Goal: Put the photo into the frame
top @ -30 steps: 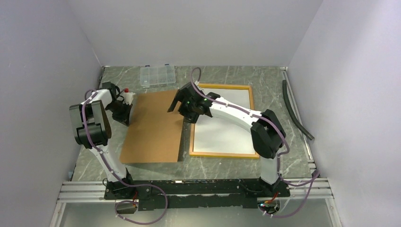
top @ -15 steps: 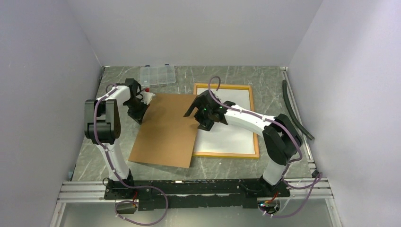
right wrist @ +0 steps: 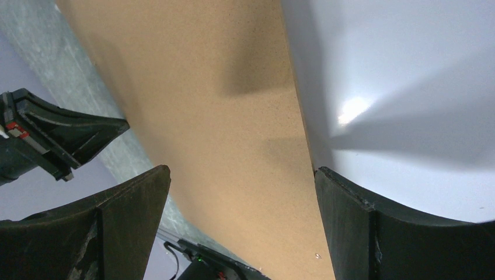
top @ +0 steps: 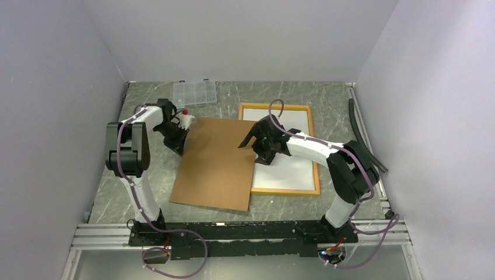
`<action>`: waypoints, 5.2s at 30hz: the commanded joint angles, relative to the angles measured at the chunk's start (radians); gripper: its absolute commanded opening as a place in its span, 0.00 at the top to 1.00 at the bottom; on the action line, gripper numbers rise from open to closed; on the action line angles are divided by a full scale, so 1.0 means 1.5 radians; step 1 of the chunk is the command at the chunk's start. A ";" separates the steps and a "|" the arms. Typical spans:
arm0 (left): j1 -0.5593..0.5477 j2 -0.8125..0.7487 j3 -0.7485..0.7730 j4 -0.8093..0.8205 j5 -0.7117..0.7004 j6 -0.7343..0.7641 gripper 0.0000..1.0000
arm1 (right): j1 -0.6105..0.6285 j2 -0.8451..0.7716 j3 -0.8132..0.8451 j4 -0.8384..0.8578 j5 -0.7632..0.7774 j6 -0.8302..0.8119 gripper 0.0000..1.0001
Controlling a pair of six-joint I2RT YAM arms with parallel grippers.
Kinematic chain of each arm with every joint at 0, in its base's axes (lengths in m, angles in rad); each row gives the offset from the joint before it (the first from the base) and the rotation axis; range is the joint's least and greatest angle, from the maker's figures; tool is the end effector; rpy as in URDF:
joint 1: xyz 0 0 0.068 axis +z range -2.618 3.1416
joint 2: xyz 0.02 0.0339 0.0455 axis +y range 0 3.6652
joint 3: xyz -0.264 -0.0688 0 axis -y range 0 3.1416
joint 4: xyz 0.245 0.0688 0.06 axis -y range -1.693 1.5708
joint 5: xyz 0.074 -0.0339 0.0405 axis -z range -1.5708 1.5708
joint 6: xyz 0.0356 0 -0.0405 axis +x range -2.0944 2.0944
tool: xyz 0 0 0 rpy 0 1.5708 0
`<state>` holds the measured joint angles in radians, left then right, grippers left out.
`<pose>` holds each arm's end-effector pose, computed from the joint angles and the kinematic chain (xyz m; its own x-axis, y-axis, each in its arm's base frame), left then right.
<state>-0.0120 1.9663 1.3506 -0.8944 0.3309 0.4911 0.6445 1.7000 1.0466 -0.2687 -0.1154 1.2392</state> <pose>0.3627 -0.0159 0.1571 -0.8655 0.4564 -0.2064 0.4981 0.8281 -0.2574 0.2782 0.2142 0.1869 -0.8243 0.5554 -0.1099 0.3899 0.6976 0.6011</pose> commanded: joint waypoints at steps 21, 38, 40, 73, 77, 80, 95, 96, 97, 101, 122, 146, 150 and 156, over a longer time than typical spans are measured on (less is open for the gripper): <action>0.080 -0.006 -0.022 0.024 0.022 -0.048 0.71 | -0.026 -0.033 -0.057 0.066 -0.068 -0.114 0.02; 0.017 0.026 -0.079 0.079 0.044 -0.078 0.76 | -0.027 -0.009 -0.066 0.139 -0.115 -0.080 0.15; 0.013 0.033 -0.078 0.078 0.049 -0.080 0.76 | -0.027 -0.008 -0.063 0.147 -0.122 -0.079 0.18; -0.016 0.018 -0.003 -0.015 0.130 -0.036 0.84 | -0.008 -0.076 -0.085 0.390 -0.285 -0.022 0.54; -0.013 -0.002 0.005 -0.023 0.123 -0.036 0.82 | -0.007 -0.104 -0.076 0.332 -0.251 -0.039 0.67; -0.004 -0.052 0.034 -0.035 0.105 -0.021 0.73 | -0.008 -0.137 -0.058 0.278 -0.227 -0.053 0.76; 0.022 -0.526 0.044 -0.027 0.293 0.241 0.05 | -0.018 -0.164 0.119 0.183 -0.143 0.111 1.00; 0.021 -0.549 0.033 -0.052 0.298 0.280 0.05 | -0.023 -0.170 0.124 0.182 -0.136 0.124 1.00; 0.021 -0.572 0.028 -0.082 0.310 0.320 0.05 | -0.029 -0.175 0.127 0.182 -0.135 0.141 1.00; 0.021 -0.648 0.020 -0.204 0.381 0.453 0.05 | -0.043 -0.186 0.126 0.204 -0.137 0.215 1.00; 0.013 -0.774 -0.247 0.209 0.324 0.695 0.47 | -0.020 -0.211 0.094 0.237 -0.142 0.280 1.00; 0.012 -0.783 -0.227 0.295 0.329 0.595 0.97 | -0.105 -0.161 0.295 -0.096 -0.489 -0.312 0.01; 0.013 -0.779 -0.204 0.256 0.343 0.591 0.97 | -0.116 -0.159 0.497 -0.389 -0.444 -0.682 0.00; 0.012 -0.771 -0.156 0.158 0.385 0.601 0.97 | -0.084 -0.326 0.290 -0.302 -0.267 -1.018 0.00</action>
<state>0.0113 0.8181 1.0134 -0.6304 0.7982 1.3884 0.4843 1.3682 1.6714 -0.7017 -0.6514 0.1917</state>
